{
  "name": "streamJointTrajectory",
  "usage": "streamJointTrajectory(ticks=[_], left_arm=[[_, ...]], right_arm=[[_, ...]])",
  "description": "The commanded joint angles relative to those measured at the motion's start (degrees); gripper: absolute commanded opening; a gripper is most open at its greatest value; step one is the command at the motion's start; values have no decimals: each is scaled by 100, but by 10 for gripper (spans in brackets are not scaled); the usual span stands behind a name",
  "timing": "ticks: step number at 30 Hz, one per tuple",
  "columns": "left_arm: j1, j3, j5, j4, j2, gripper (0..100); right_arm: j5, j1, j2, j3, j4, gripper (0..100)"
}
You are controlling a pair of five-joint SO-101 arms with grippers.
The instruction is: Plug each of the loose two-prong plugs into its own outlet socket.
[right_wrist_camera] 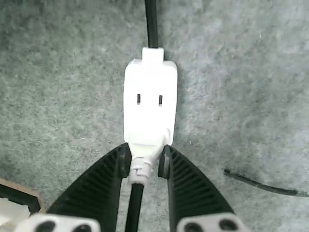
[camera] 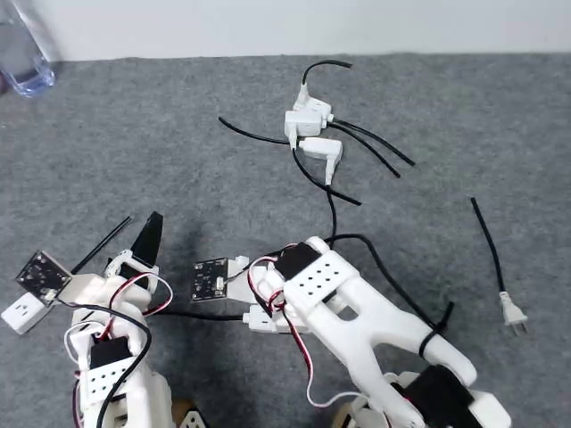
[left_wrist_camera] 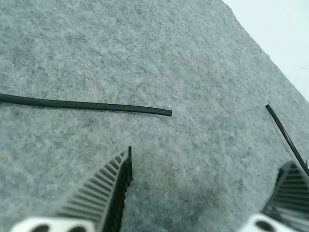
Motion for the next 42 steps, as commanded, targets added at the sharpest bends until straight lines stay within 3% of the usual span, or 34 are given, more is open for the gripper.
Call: streamJointTrajectory(ticks=[1, 9, 19, 21, 26, 33, 39, 42], left_arm=[[35, -48, -35, 9, -53, 434], [35, -48, -35, 9, -53, 434], [35, -48, -35, 9, -53, 434], [35, -48, -35, 0, -53, 434], [-26, -66, -35, 0, -62, 434], [-1213, -251, -44, -220, -62, 434], [-1732, -251, -70, -281, -62, 434], [-2453, -268, -519, -273, -62, 434]], right_arm=[[26, 13, 576, 70, -444, 8], [-167, -171, 1508, -220, -655, 8], [-167, -242, 1402, -396, -356, 13], [-255, -374, 1191, -580, 75, 69], [-589, -549, 646, -677, 505, 315], [-853, -822, 462, -695, 760, 288], [-888, -848, 479, -677, 347, 288], [-897, -848, 699, -686, 180, 287]])
